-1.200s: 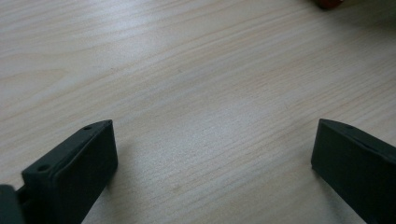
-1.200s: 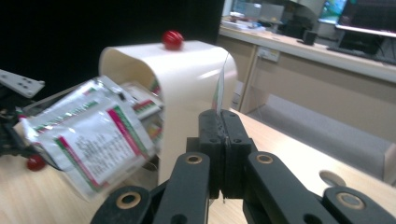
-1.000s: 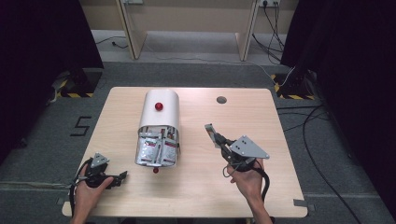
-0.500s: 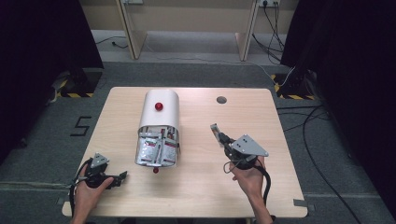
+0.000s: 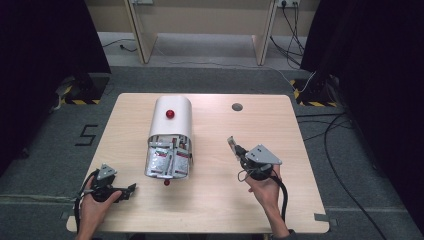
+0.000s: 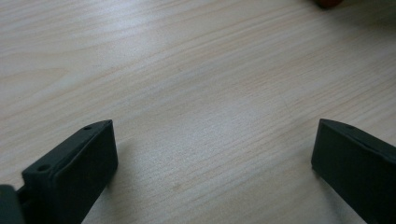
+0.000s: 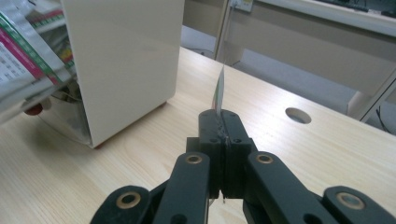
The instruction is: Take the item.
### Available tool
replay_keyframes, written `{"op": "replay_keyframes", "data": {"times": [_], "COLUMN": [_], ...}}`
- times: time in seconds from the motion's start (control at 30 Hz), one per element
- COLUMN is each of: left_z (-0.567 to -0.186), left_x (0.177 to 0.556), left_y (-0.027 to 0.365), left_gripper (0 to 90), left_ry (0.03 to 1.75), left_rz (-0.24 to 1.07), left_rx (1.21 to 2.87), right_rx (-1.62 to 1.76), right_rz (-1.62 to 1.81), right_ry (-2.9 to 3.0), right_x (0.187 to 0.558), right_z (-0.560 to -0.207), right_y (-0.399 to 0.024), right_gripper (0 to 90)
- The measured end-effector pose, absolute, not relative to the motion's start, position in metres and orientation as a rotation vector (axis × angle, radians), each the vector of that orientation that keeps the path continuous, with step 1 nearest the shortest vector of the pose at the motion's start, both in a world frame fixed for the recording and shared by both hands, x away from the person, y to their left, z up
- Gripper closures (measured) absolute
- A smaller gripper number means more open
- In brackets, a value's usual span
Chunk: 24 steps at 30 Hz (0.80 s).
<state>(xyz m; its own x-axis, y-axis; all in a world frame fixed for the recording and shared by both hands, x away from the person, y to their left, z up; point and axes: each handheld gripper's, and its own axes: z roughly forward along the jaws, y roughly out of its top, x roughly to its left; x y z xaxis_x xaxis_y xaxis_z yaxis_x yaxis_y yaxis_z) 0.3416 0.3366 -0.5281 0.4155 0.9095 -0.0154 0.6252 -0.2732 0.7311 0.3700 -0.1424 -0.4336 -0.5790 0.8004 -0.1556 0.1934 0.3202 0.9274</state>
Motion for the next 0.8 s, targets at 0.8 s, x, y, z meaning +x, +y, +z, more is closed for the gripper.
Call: {"op": "replay_keyframes", "data": {"times": [0.8], "left_z": [-0.528], "left_x": [0.342], "left_y": [0.337], "left_gripper": [0.0], "left_ry": [1.298], "left_rz": [0.545], "left_rx": [2.004], "right_rx": [0.965], "right_rz": [1.250], "right_ry": [2.017], "right_x": [0.387], "right_z": [-0.460], "right_y": [-0.147], "right_gripper": [89.6]}}
